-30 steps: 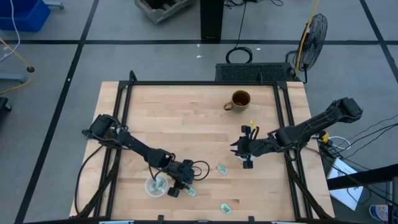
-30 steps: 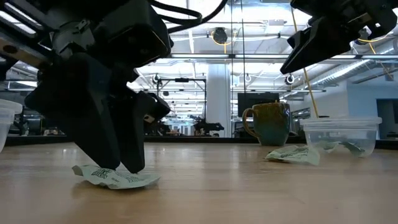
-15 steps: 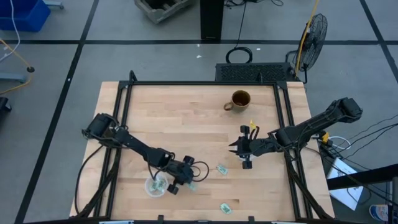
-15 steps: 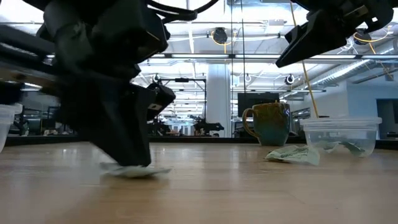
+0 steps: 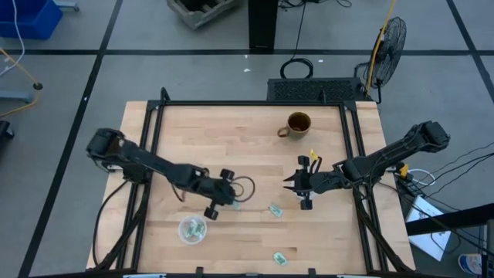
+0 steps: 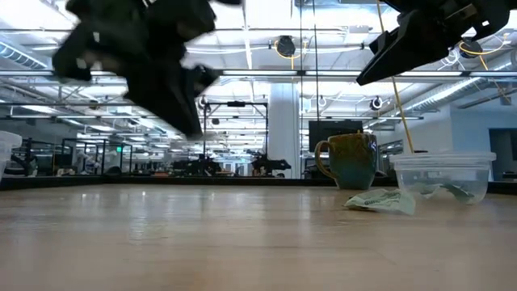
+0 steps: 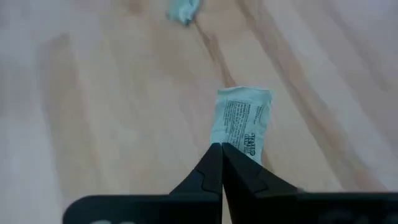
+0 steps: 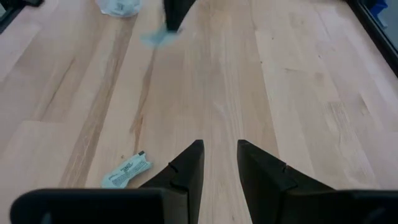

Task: Pick and place Stevia / Truvia into bins
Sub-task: Put the stevia packet into the bottom transparent container, then put the stevia packet into the top transparent container

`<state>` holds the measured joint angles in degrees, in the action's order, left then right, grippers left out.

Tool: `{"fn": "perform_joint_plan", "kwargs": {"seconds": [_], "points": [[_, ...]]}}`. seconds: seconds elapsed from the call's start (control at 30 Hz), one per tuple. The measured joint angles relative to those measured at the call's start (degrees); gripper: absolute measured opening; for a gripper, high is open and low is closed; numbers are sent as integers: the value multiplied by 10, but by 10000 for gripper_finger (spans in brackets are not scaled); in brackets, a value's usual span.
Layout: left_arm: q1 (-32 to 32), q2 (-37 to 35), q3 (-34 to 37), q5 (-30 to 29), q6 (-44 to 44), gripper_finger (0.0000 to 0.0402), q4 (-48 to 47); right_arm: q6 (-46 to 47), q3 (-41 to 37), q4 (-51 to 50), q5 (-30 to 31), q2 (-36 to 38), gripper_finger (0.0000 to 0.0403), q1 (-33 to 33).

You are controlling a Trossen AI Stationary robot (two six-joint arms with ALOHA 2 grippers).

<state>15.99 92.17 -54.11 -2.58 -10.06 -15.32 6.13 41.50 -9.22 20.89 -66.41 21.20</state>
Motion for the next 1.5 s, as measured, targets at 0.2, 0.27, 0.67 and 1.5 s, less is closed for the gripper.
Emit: {"fn": "perform_joint_plan", "kwargs": {"seconds": [0.2,0.27,0.67,1.5], "points": [[28,-114,-1,54,90,5,-134,0,0,0,0,0,89,0],[57,-140,-2,76,142,3,-184,0,0,2,0,0,89,0],[206,-102,11,75,329,3,-231,26,0,9,-2,0,89,0],[158,-65,-2,85,354,17,-249,6,0,125,-64,-102,146,-5]]}}
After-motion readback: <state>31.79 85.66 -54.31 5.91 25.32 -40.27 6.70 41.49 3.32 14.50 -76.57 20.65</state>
